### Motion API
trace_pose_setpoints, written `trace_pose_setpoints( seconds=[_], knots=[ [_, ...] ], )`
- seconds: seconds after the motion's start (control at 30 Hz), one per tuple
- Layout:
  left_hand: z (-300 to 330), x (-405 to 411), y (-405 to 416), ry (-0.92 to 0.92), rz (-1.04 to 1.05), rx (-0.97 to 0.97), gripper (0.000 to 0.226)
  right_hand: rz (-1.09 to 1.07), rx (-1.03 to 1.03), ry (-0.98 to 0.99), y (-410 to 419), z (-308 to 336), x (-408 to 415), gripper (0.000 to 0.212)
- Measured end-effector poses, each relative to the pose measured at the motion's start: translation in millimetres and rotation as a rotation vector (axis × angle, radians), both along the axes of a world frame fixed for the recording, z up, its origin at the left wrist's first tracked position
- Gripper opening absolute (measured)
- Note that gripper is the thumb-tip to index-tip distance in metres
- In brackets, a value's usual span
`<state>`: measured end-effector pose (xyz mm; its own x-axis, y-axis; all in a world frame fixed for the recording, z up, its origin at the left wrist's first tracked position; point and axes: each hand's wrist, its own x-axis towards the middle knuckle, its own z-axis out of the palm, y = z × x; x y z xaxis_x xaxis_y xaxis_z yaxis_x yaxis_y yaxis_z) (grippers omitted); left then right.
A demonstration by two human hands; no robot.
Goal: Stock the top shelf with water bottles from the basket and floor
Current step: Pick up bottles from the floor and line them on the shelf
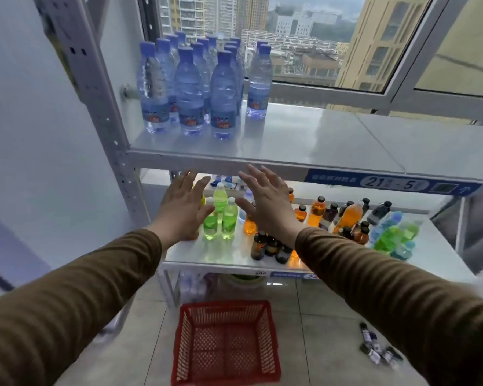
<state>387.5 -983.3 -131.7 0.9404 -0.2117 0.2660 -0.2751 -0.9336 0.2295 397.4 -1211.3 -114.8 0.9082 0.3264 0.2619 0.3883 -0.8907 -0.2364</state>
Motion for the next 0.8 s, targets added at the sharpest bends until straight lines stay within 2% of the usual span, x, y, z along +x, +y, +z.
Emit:
trace_pose_setpoints(
  seconds=[0.2,0.37,0.8],
  knots=[
    [-49.0,-60.4,64.7,0.139,0.002,-0.008,0.071,0.028,-0.053,0.057,56.9,-44.0,-56.0,0.064],
    [-86.9,-103.2,133.4,0.267,0.064,-0.049,0.071,-0.016,-0.020,0.201,118.8,-90.7,-98.0,0.064],
    [-273.3,-202.8,283.6,0.585,0.212,-0.022,0.075,-0.031,-0.042,0.511,248.3,-270.2,-182.4,0.069]
  ],
)
